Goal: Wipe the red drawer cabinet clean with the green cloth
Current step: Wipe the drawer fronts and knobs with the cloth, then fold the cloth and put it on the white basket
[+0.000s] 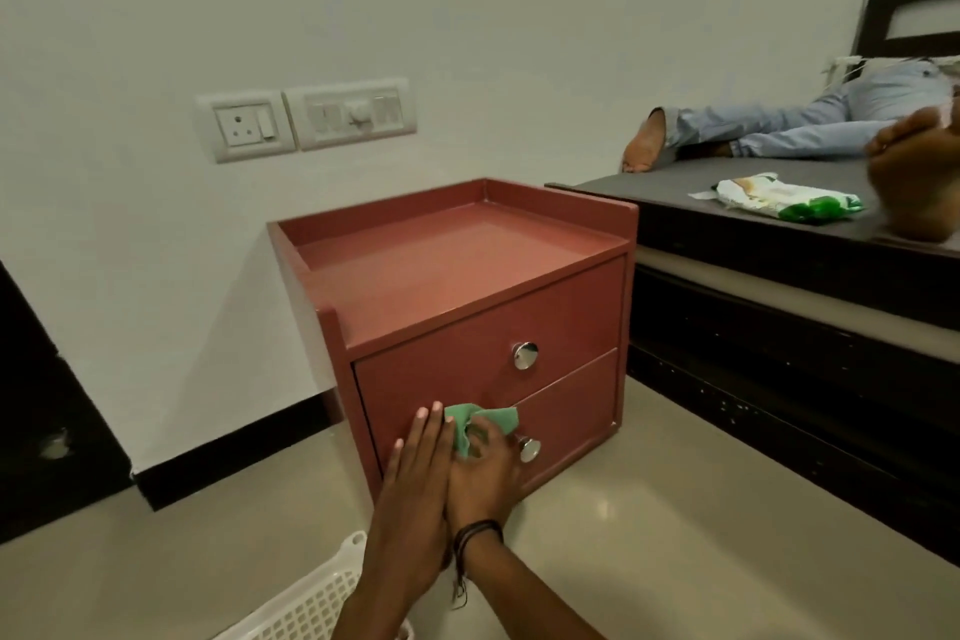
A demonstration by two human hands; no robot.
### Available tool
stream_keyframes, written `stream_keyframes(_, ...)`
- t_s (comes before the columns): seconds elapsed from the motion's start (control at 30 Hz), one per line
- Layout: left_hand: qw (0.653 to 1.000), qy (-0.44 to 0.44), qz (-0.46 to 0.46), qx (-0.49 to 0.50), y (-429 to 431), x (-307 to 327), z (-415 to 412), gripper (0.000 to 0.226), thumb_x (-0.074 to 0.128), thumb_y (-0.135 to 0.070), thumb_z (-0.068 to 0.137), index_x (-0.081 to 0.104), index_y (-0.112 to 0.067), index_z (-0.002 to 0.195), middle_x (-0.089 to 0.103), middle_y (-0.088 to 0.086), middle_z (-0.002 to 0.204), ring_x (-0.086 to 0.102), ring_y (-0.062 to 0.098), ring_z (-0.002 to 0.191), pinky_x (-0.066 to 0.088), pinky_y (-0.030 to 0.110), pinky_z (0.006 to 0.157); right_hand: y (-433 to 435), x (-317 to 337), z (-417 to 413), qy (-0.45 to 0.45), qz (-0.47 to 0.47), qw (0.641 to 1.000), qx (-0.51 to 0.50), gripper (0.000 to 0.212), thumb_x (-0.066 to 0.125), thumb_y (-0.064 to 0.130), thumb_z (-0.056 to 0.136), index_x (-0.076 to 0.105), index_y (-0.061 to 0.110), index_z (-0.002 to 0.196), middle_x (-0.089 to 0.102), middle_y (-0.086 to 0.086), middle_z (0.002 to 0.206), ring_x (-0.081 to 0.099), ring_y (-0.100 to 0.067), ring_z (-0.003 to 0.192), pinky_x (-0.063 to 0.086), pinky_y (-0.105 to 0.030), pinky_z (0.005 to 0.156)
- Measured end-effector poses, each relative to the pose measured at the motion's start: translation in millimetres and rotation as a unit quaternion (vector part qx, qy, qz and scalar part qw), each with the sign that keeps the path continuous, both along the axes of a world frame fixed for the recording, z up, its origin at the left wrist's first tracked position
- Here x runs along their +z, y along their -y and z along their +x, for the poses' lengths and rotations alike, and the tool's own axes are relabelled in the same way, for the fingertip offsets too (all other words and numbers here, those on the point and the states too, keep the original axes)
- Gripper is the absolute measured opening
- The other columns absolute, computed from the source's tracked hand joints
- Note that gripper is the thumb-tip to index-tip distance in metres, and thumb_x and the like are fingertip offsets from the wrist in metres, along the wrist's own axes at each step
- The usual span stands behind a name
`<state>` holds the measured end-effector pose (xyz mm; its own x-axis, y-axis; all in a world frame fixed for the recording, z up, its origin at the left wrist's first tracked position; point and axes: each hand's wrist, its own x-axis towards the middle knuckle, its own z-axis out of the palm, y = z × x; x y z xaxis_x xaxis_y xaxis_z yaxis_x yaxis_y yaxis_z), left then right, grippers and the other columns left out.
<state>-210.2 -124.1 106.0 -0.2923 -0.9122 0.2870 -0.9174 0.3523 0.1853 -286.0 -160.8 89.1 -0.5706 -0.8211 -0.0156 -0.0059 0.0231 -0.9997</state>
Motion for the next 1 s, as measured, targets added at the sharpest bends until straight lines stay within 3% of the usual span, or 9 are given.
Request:
stream_keyframes(0.13, 0.977, -0.210, 0.001, -0.040, -6, 5, -5, 0.069, 0.043, -0.005, 0.100, 0.011, -0.027, 0.157, 0.002, -0.015, 0.167, -0.006, -0.002, 0.152, 0.011, 0.030, 0.126, -4, 24, -7, 0.155, 0.023, 0.987, 0.044, 0.022, 0.069, 0.004, 0.079, 0.070, 0.022, 0.091, 0.075, 0.004, 0.082, 0.070, -0.006, 0.072, 0.056, -0.020, 0.070)
stream_keyframes(0.23, 0.940, -0.340, 0.029, -0.023, -5, 15, -10, 0.064, 0.046, -0.007, 0.099, 0.025, -0.030, 0.156, 0.023, -0.016, 0.163, 0.018, -0.001, 0.150, 0.022, 0.037, 0.125, -7, 40, -10, 0.206, 0.003, 0.976, 0.067, 0.029, 0.056, -0.004, 0.079, 0.075, 0.016, 0.089, 0.070, 0.004, 0.069, 0.058, -0.005, 0.052, 0.043, -0.012, 0.048)
stream_keyframes(0.3, 0.912, -0.409, 0.032, -0.006, -1, 25, -17, 0.062, 0.046, -0.015, 0.093, 0.037, -0.027, 0.152, 0.037, -0.011, 0.157, 0.033, 0.003, 0.144, 0.029, 0.038, 0.122, -1, 50, -15, 0.264, -0.001, 0.961, 0.088, 0.031, 0.051, -0.007, 0.074, 0.073, 0.011, 0.086, 0.063, 0.000, 0.067, 0.053, -0.014, 0.056, 0.043, -0.019, 0.050)
stream_keyframes(0.43, 0.851, -0.525, 0.025, 0.013, 21, 44, -39, 0.049, 0.048, -0.034, 0.094, 0.052, -0.030, 0.143, 0.057, -0.014, 0.140, 0.054, -0.001, 0.127, 0.046, 0.021, 0.101, 10, 65, -35, 0.536, -0.043, 0.825, 0.172, 0.030, 0.044, 0.007, 0.063, 0.057, 0.002, 0.089, 0.051, -0.011, 0.080, 0.050, -0.026, 0.067, 0.042, -0.035, 0.066)
stream_keyframes(0.5, 0.850, -0.526, 0.026, 0.015, 31, 51, -48, 0.041, 0.053, -0.031, 0.099, 0.054, -0.031, 0.140, 0.061, -0.015, 0.134, 0.059, -0.001, 0.120, 0.051, 0.019, 0.095, 8, 66, -49, 0.576, -0.060, 0.789, 0.205, 0.029, 0.043, 0.008, 0.071, 0.060, 0.002, 0.094, 0.056, -0.011, 0.083, 0.056, -0.025, 0.069, 0.047, -0.034, 0.067)
stream_keyframes(0.6, 0.868, -0.495, 0.029, 0.010, 39, 52, -50, 0.039, 0.056, -0.025, 0.100, 0.055, -0.026, 0.140, 0.061, -0.012, 0.134, 0.060, 0.002, 0.120, 0.052, 0.032, 0.101, 1, 67, -65, 0.513, -0.099, 0.813, 0.258, 0.029, 0.047, 0.011, 0.084, 0.066, 0.002, 0.105, 0.064, -0.012, 0.092, 0.064, -0.024, 0.081, 0.052, -0.036, 0.076)
stream_keyframes(0.77, 0.883, -0.469, 0.016, 0.028, 13, 47, -17, 0.038, 0.052, -0.030, 0.102, 0.055, -0.024, 0.140, 0.059, -0.010, 0.135, 0.058, 0.005, 0.123, 0.050, 0.041, 0.105, -19, 73, -67, 0.276, -0.076, 0.874, 0.394, 0.029, 0.060, 0.014, 0.097, 0.063, 0.006, 0.125, 0.074, -0.013, 0.113, 0.072, -0.027, 0.103, 0.058, -0.039, 0.092)
stream_keyframes(0.87, 0.867, -0.493, 0.018, 0.062, -23, 37, 25, 0.041, 0.054, -0.027, 0.099, 0.054, -0.020, 0.139, 0.061, -0.004, 0.135, 0.060, 0.012, 0.122, 0.052, 0.044, 0.102, -34, 71, -49, 0.128, -0.068, 0.863, 0.484, 0.030, 0.055, -0.006, 0.096, 0.059, 0.004, 0.124, 0.077, -0.001, 0.096, 0.074, -0.010, 0.084, 0.060, -0.023, 0.073)
stream_keyframes(1.0, 0.801, -0.589, 0.064, 0.093, -73, 18, 85, 0.047, 0.065, -0.005, 0.093, 0.054, -0.018, 0.137, 0.068, -0.002, 0.128, 0.068, 0.018, 0.112, 0.060, 0.035, 0.086, -53, 59, 3, 0.028, -0.102, 0.836, 0.539, 0.046, 0.050, -0.019, 0.091, 0.070, 0.019, 0.107, 0.076, 0.008, 0.098, 0.072, -0.005, 0.094, 0.058, -0.022, 0.082)
